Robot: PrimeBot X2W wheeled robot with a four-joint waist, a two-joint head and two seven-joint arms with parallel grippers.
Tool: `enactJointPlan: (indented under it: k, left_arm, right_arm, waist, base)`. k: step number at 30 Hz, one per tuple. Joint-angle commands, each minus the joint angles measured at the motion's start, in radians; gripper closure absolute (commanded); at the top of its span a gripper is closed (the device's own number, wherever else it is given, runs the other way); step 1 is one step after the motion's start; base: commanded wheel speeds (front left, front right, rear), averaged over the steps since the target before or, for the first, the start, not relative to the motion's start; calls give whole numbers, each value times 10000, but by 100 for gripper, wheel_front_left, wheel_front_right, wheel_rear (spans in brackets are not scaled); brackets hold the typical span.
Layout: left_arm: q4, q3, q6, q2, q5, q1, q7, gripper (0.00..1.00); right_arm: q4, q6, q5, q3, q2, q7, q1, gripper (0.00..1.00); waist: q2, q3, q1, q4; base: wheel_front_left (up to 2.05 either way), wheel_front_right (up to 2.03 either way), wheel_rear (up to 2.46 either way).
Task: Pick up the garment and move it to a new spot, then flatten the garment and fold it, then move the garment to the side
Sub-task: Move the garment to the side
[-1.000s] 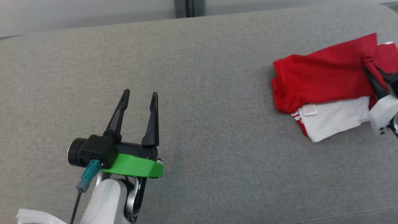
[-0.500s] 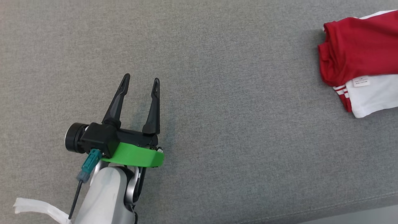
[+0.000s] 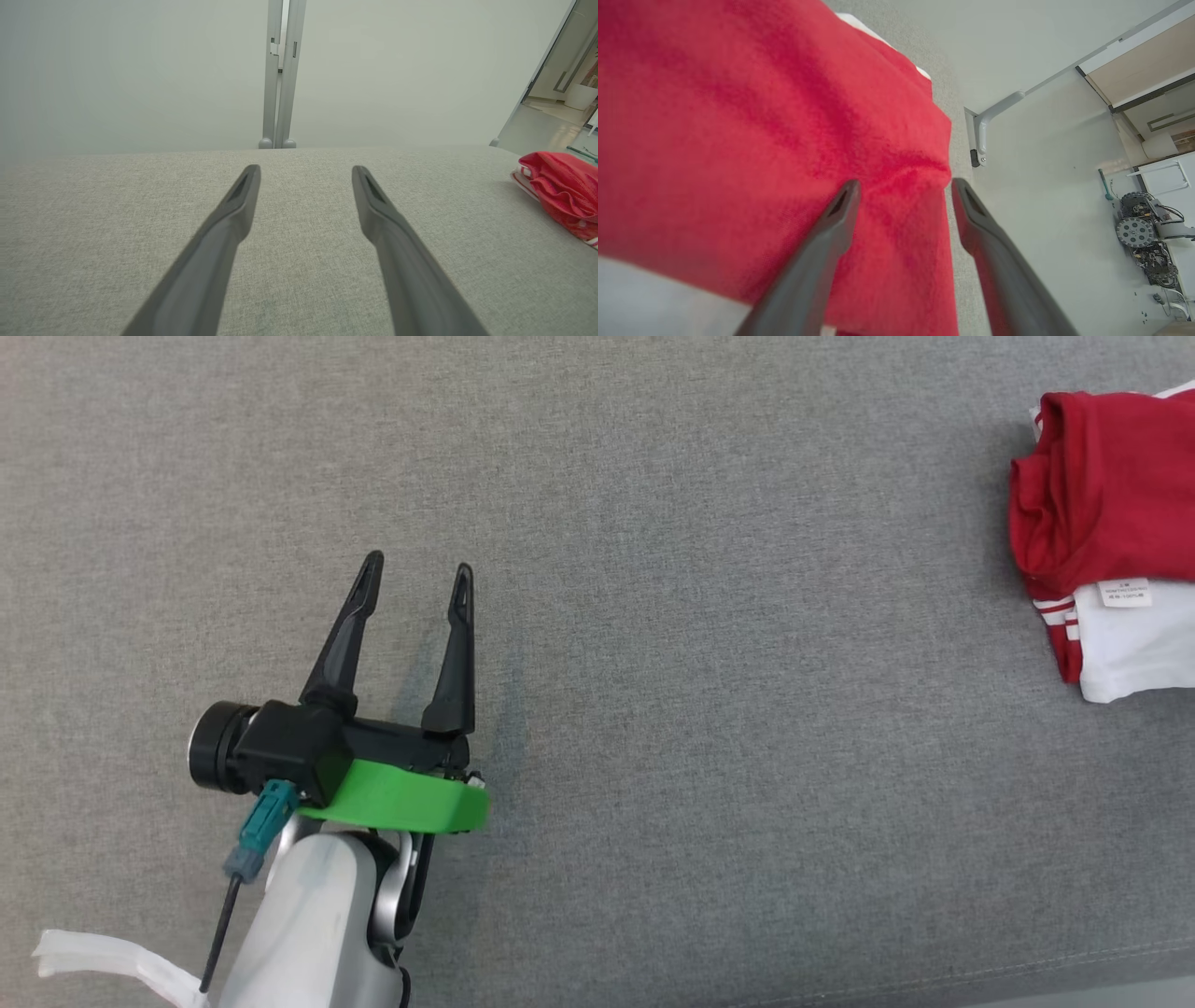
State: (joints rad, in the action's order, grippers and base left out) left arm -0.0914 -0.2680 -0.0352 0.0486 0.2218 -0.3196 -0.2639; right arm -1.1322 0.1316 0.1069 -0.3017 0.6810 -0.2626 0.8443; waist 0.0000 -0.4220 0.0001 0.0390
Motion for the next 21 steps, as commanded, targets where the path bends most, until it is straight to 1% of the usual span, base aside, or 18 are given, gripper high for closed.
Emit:
enactJointPlan:
  k: [1,4,6,9,11,15,21]
  left_arm:
    - [-3,65,21,43,-36,-13,2,0]
    - [-20,167,26,41,51,95,2,0]
    - [-16,249,30,41,137,209,2,0]
    - [-19,359,50,41,302,377,2,0]
    - [18,469,81,41,468,558,2,0]
    - [48,690,149,41,631,1032,2,0]
    - [67,1030,108,40,726,1813,2,0]
  right_arm:
    - [-13,-19,-18,-13,-67,-24,-58,0]
    - [330,-19,78,182,-225,-25,-72,0]
    - [799,-19,178,377,-343,-25,-250,0]
    - [1723,-19,405,824,-518,-25,-576,0]
    - [2573,-19,634,1169,-731,-25,-979,0]
    - [4280,-17,1195,1942,-1343,-25,-1997,0]
    - [6971,-17,1605,2968,-2829,-25,-4019,0]
  waist:
    - [0,157,-1,-7]
    - [0,434,-1,4]
    - [0,695,-1,-1]
    - [0,1215,-1,-54]
    - [0,1616,-1,-146]
    - [0,2387,-1,-332]
    - [0,3249,-1,-501]
  base:
    - [0,0,0]
    - [0,0,0]
    - [0,0,0]
    - [0,0,0]
    - [0,0,0]
    - [0,0,0]
    - [0,0,0]
